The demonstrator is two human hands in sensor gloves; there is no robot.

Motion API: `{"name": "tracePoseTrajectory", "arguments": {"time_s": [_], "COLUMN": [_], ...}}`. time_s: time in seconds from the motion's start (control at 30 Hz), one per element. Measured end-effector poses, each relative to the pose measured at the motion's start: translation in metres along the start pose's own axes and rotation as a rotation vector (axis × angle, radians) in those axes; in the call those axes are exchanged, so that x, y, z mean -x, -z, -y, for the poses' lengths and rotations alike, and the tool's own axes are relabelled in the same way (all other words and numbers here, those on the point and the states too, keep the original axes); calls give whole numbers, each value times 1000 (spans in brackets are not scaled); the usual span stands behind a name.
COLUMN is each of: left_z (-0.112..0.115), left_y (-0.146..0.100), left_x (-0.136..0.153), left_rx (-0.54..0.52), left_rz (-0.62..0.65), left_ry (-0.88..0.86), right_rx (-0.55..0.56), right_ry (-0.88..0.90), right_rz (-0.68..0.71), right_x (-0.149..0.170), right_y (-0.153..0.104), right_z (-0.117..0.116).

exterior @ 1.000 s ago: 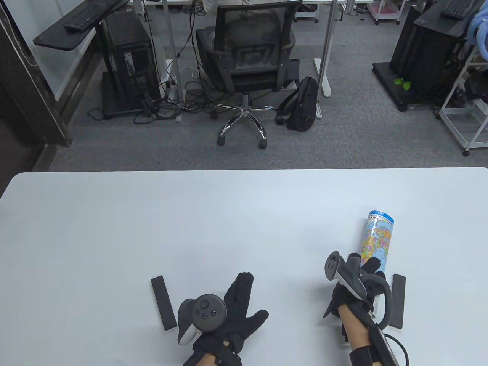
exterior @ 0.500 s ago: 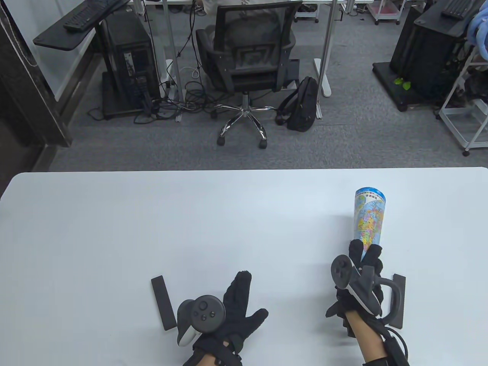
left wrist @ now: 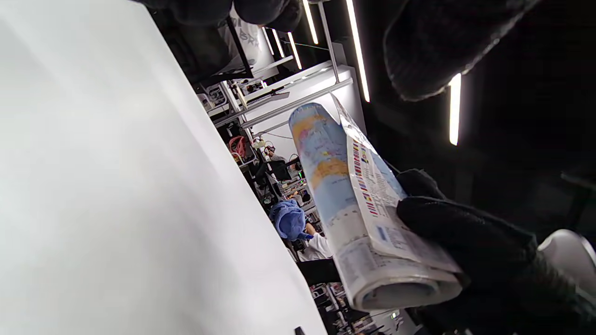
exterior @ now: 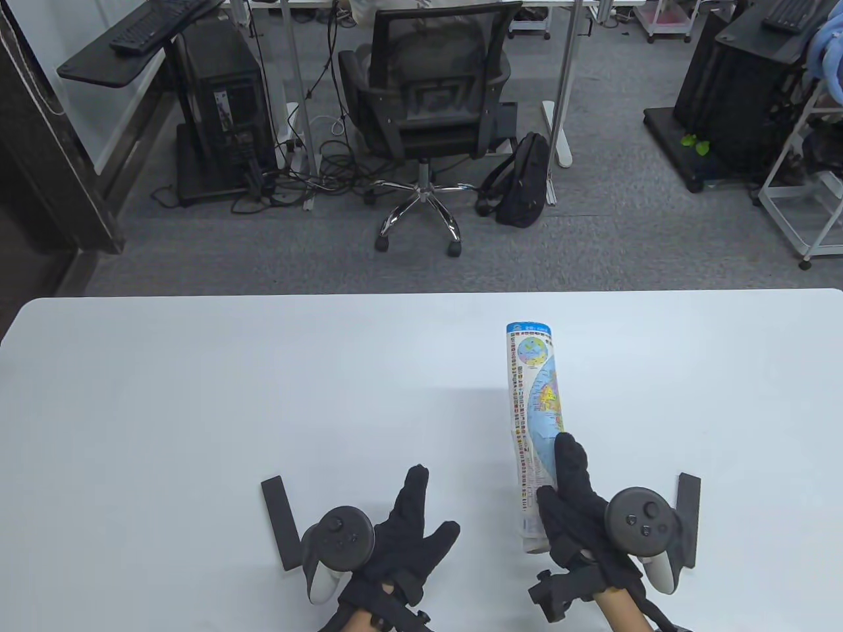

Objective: Unroll map and secure with paperweights

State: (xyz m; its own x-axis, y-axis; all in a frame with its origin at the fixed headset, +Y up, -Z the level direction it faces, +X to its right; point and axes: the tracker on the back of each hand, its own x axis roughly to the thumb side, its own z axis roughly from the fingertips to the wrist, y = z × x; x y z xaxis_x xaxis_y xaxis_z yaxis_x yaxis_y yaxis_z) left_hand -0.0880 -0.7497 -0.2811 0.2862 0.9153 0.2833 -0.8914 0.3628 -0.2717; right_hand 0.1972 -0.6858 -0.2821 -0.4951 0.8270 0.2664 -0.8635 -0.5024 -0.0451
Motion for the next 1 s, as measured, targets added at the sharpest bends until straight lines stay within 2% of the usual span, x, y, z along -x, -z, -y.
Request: {"name": "tracePoseTrajectory", "arguments": {"time_s": [0.2, 0.37, 0.6, 0.83, 1.0], "left_z": [10, 20, 30, 31, 25], "left_y": [2, 3, 1, 1, 0], "left_x": [10, 19, 28, 27, 24], "left_rx": [38, 96, 143, 129, 87], "left_rz": [-88, -168, -220, -224, -221], "left_ry": [-177, -278, -502, -559, -526], "right_rx": [-128, -202, -240, -306, -357], "right_ry": [304, 412, 416, 409, 379], "right_rz": [-35, 16, 26, 37, 47], "right_x": [14, 9, 11, 13, 13], "right_y": [-9, -16, -19, -19, -19], "right_z": [-32, -53, -64, -69, -72]}}
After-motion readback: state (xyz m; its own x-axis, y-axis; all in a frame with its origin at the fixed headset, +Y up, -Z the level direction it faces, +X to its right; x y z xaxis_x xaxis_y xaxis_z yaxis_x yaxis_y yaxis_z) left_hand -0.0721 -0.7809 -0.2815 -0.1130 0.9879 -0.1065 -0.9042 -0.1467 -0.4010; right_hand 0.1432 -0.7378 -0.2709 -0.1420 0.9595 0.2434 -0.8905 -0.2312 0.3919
